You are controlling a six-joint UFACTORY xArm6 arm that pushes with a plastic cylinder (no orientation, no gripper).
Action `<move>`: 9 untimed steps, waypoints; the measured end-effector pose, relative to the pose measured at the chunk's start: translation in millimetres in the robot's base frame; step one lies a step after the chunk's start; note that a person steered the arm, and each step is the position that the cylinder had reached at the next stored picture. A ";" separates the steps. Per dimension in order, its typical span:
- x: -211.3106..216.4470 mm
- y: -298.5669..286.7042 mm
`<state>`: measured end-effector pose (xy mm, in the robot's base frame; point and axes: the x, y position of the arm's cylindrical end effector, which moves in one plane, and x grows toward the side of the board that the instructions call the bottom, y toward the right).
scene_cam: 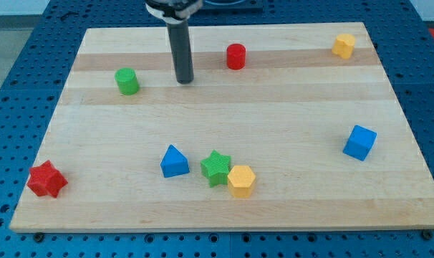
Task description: Push the green circle closer to the blue triangle
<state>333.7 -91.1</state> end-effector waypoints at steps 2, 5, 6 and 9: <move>-0.7 -90.9; 18.6 -142.7; 30.6 -158.2; 102.6 -65.7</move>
<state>436.3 -156.8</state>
